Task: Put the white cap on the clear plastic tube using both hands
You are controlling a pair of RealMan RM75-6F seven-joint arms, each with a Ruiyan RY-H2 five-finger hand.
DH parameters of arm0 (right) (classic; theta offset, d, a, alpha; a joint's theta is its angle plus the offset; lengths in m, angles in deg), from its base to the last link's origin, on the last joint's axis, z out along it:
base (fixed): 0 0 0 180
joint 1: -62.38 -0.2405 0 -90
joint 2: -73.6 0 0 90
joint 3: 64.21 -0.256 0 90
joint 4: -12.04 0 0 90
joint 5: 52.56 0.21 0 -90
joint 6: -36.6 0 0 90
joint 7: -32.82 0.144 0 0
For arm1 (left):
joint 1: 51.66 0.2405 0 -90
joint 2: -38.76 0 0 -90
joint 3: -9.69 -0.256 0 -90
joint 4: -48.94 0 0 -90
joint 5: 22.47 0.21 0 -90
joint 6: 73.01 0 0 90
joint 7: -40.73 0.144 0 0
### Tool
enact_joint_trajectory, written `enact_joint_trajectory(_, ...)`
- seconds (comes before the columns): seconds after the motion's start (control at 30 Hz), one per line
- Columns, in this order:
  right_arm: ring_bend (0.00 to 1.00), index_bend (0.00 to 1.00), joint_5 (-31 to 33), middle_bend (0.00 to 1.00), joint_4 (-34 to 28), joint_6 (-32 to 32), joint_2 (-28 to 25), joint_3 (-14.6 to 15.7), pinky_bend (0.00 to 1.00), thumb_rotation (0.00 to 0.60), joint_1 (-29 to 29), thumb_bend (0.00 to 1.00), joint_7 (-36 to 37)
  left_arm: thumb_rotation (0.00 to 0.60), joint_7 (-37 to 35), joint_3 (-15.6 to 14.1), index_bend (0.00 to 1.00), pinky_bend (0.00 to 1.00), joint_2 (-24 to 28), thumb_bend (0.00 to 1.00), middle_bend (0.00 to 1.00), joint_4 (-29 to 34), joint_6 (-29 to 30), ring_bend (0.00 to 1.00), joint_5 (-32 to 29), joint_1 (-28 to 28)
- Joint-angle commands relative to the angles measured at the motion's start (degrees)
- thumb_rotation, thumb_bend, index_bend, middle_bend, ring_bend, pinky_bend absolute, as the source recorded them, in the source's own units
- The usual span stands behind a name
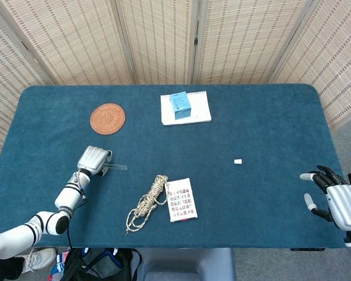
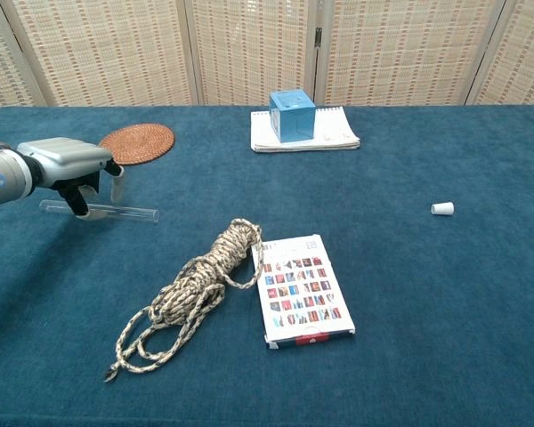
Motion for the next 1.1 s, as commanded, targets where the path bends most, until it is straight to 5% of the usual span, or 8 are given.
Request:
enact_joint_trajectory(0.03,0.14,0.3,0.1,0.31,0.0,-0.1,0.0,0.0,0.27,0.6,0.0,0.41,-0.1,0.6,-0.3,-0.1,0.46,1.0,-0.1,0.34,0.96,-0.2,-0.2,0.91,-0.1,-0.1)
enact_joint_trajectory(0.6,0.14,0.3,0.6,0.31,0.0,0.0,0.0,0.1,0.27,0.6,0.3,0.41,0.0,0.6,-0.9,-1.4,0.49,1.0,-1.4,0.34,0.96,-1.6,-0.3,0.91,0.1,-0.2)
enact_joint_trajectory(1.1,0.14,0.3,1.3,0.31,-1.2,0.6,-0.7,-0.9,0.27,0.6,0.1,0.41,-2.5,0.6,-6.5,-0.9,0.6,1.0,-0.2,0.34,1.0,-0.6,7.6,0.94,6.2,2.0)
